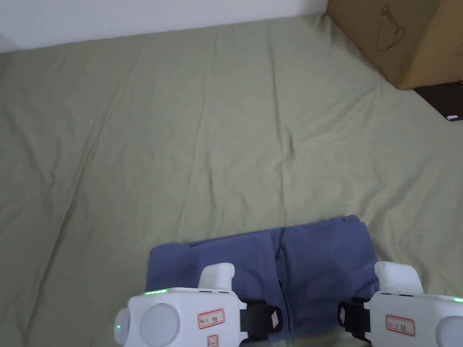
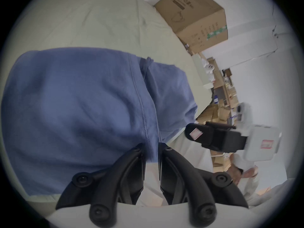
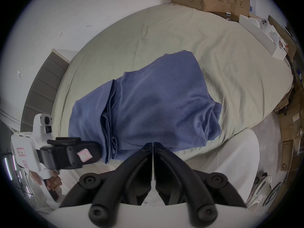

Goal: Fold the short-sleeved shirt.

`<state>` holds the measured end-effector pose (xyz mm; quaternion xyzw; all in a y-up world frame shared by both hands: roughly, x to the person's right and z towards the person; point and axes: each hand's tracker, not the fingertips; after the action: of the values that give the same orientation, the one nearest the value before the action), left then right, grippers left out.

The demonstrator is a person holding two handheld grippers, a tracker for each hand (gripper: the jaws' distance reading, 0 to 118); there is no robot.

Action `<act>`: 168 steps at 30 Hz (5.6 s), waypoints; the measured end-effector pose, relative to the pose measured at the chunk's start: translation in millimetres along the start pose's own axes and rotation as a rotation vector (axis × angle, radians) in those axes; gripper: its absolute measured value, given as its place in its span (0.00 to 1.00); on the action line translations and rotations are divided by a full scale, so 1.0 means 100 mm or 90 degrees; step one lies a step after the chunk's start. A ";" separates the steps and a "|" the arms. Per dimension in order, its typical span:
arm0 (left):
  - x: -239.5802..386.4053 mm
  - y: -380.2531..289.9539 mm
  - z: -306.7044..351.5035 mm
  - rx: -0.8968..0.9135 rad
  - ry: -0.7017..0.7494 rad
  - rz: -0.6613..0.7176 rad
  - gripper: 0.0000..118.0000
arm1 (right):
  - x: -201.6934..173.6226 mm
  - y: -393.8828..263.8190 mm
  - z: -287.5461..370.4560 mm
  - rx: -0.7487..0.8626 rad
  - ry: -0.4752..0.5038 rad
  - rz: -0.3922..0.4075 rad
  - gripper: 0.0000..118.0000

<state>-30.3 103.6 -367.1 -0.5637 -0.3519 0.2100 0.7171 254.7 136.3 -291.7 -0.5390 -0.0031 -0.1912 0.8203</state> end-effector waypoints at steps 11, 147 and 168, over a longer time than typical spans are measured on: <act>-1.20 -0.26 1.46 0.245 -0.002 0.228 0.99 | -0.28 0.00 -0.07 -0.019 -0.021 0.040 0.01; -1.61 0.42 0.46 0.017 -0.142 0.209 0.24 | -1.20 0.60 -1.01 -0.077 0.020 0.176 0.01; -3.26 0.67 3.80 0.050 0.578 0.066 0.22 | -1.57 0.39 -0.74 -0.075 0.008 0.156 0.01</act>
<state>-521.9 146.1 -474.5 -0.5880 0.0349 -0.0095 0.8081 106.7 132.9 -389.8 -0.5814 0.0792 -0.0928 0.8044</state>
